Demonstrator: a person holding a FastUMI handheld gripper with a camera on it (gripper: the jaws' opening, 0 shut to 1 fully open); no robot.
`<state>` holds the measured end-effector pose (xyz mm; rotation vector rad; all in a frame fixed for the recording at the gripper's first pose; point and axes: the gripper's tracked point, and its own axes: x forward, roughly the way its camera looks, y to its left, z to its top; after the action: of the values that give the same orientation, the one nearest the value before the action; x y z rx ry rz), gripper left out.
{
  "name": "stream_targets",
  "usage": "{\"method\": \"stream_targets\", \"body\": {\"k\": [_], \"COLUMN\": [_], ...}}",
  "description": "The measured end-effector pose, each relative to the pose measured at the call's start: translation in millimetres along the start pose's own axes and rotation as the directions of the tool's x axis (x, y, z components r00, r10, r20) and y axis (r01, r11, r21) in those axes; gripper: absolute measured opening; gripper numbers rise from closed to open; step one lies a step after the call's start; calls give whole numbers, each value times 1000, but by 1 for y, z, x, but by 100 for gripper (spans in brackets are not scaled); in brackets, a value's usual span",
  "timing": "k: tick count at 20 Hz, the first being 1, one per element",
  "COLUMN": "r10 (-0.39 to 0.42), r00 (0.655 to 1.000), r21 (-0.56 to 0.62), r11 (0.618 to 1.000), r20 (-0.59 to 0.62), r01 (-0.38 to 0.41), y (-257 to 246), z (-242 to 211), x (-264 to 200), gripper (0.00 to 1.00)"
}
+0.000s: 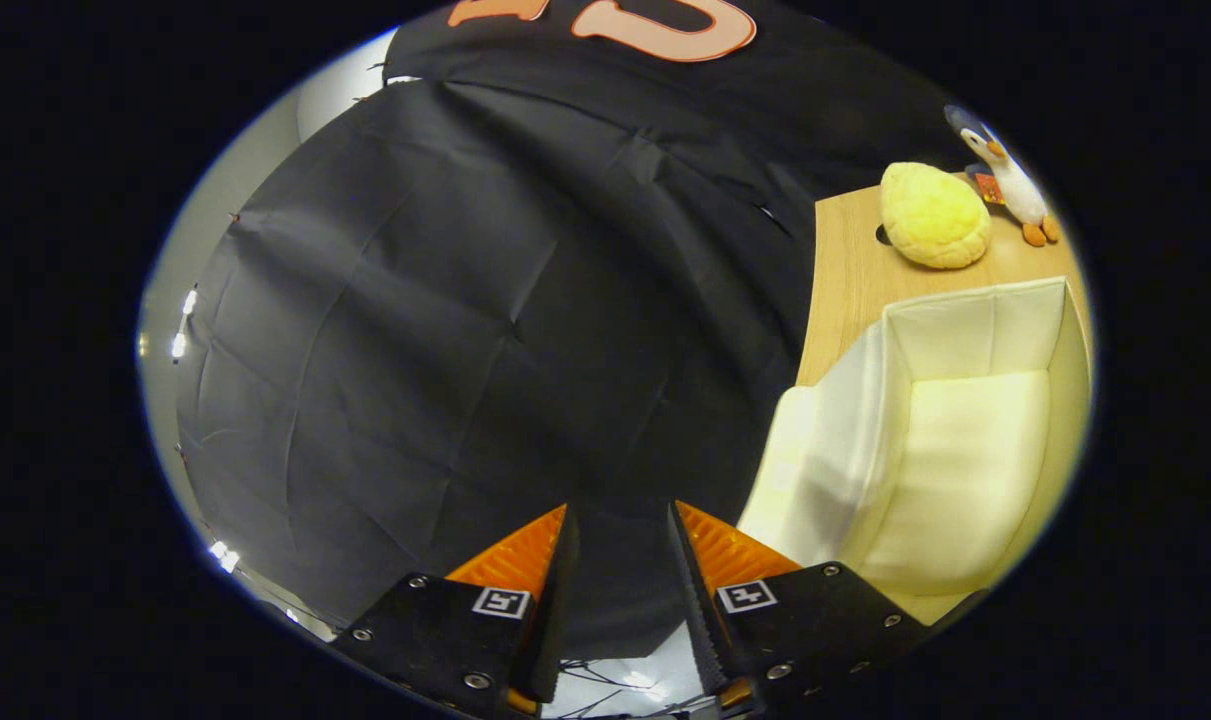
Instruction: Open the storage box then place both shoes into the box .Put the left shoe in first, then the right shoe, with the right side of both shoes facing outward in a uniform manner.
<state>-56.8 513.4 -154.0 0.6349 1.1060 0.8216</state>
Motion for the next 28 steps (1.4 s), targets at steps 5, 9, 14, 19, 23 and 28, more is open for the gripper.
{"method": "stream_targets", "body": {"k": [5,9,14,19,23,28], "r10": [-93,-182,-335,-517,-622,-696], "r00": [994,978,928,828,759,705], "r21": [-133,-206,-186,-147,-107,-131], "r11": [986,958,913,822,755,693], "r20": [48,101,163,217,195,136], "r01": [99,199,363,551,647,709], "y": [-49,-96,-173,-252,-306,-351], "z": [4,4,-1,-10,-44,-93], "x": [-59,-110,-176,-236,-270,-292], "gripper": [75,85,89,89,89,87]}}
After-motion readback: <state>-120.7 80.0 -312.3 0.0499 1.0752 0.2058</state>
